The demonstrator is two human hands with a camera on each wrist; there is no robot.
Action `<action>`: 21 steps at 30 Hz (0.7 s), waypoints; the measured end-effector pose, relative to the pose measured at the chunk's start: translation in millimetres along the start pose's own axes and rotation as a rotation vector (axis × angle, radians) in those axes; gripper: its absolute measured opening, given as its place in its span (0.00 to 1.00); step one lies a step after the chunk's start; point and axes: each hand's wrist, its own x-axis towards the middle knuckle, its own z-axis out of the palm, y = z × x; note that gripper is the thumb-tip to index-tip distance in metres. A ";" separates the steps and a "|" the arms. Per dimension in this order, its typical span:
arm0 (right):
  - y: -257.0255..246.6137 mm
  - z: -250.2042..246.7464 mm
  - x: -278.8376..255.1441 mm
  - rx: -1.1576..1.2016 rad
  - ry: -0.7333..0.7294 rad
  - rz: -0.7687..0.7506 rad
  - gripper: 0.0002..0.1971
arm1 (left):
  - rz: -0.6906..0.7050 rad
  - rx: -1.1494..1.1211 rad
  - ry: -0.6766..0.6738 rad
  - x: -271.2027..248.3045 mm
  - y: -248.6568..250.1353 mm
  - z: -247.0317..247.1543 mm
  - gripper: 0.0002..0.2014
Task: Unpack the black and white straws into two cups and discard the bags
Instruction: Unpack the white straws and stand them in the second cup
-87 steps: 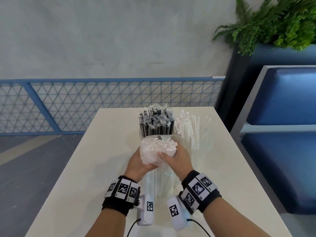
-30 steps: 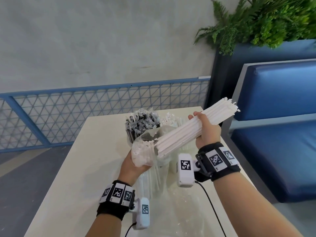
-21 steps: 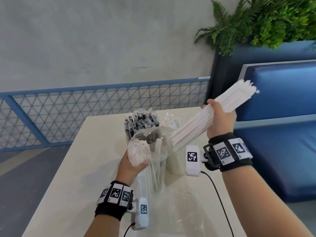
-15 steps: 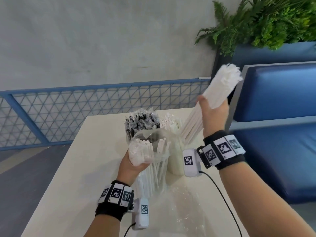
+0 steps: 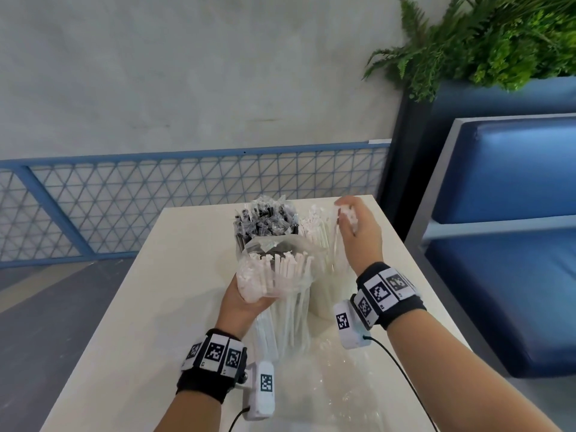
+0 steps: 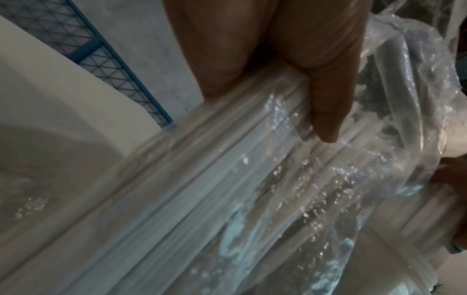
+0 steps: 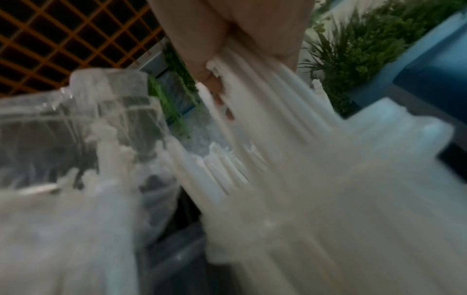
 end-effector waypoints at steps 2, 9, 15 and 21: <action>6.2 6.5 0.4 -0.071 -0.124 -0.008 0.08 | -0.003 -0.001 0.002 1.3 -1.4 -0.9 0.37; 2.2 21.2 13.2 -0.146 -0.260 0.099 0.39 | -0.020 -0.008 0.009 4.8 -5.1 -3.4 0.41; -7.0 20.3 36.5 -0.438 -0.534 0.097 0.38 | -0.018 0.004 0.009 6.3 -9.7 -4.6 0.43; -2.8 21.3 48.1 -0.518 -0.583 0.185 0.37 | -0.013 0.014 -0.003 5.1 -9.4 -3.3 0.41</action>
